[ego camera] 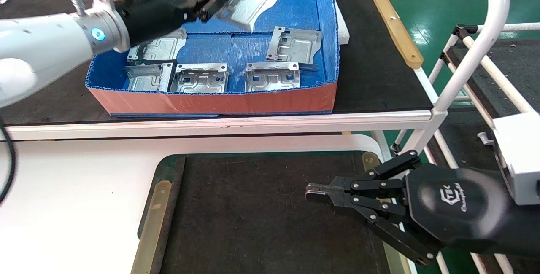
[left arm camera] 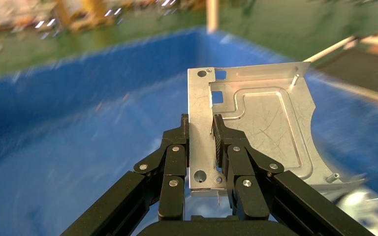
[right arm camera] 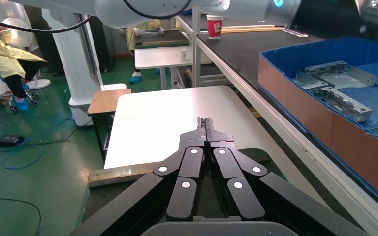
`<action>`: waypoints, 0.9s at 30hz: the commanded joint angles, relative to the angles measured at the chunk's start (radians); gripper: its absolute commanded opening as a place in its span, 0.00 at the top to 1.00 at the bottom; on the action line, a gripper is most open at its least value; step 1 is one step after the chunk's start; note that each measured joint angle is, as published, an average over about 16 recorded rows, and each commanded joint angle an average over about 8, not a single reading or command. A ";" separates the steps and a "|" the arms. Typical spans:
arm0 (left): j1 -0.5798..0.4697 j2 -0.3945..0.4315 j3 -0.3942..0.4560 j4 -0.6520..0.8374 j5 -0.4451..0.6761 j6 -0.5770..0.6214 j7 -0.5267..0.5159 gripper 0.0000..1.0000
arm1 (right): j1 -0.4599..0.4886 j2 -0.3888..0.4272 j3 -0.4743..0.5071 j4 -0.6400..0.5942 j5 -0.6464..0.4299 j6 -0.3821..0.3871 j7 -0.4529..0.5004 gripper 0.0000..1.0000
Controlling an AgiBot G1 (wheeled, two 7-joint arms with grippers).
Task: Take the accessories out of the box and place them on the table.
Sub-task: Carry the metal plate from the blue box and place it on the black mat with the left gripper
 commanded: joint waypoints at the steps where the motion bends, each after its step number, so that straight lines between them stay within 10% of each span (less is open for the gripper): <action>1: 0.003 -0.014 -0.010 -0.029 -0.020 0.034 0.008 1.00 | 0.000 0.000 0.000 0.000 0.000 0.000 0.000 1.00; 13: 0.098 -0.189 -0.066 -0.255 -0.179 0.392 0.054 1.00 | 0.000 0.000 0.000 0.000 0.000 0.000 0.000 1.00; 21: 0.195 -0.326 -0.096 -0.379 -0.250 0.529 0.056 1.00 | 0.000 0.000 -0.001 0.000 0.000 0.000 0.000 0.07; 27: 0.303 -0.412 -0.120 -0.452 -0.304 0.592 0.079 1.00 | 0.000 0.000 -0.001 0.000 0.000 0.000 0.000 0.00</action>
